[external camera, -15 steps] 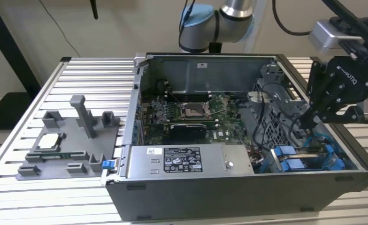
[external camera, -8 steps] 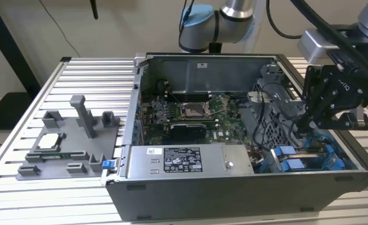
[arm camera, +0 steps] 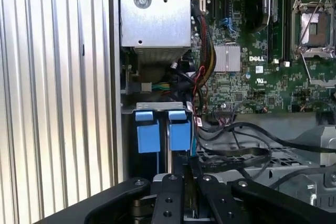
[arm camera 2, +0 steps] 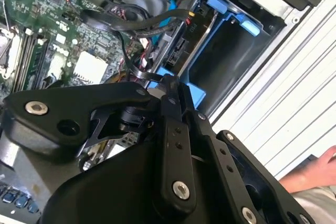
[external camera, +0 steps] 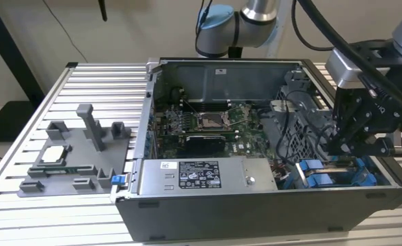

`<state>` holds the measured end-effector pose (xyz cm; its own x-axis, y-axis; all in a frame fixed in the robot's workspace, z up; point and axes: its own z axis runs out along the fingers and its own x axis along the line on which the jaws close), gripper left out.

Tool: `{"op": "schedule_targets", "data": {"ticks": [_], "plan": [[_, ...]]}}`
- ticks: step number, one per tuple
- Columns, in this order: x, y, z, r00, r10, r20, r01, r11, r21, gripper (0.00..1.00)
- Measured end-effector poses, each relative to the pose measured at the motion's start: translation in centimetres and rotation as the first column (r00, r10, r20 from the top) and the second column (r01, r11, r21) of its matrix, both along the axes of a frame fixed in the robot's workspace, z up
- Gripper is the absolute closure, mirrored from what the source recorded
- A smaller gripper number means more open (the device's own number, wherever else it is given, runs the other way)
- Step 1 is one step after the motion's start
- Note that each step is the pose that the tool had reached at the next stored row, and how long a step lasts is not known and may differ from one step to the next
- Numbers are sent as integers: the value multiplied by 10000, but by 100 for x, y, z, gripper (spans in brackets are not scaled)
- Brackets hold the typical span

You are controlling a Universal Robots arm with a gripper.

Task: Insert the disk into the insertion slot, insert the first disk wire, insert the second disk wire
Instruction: 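Insert the second disk wire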

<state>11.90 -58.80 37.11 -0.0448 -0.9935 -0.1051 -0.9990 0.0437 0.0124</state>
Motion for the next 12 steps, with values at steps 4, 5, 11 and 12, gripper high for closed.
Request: {"op": "schedule_targets", "data": {"ticks": [4,5,11,12], "plan": [[5,-5,-50,10000,21,52,-21,10000,-2,100],[12,-5,-58,10000,39,66,-39,10000,-1,100],[81,-5,-85,9997,189,125,-189,9998,-2,100],[94,-5,-91,9997,219,135,-219,9998,-2,100]]}}
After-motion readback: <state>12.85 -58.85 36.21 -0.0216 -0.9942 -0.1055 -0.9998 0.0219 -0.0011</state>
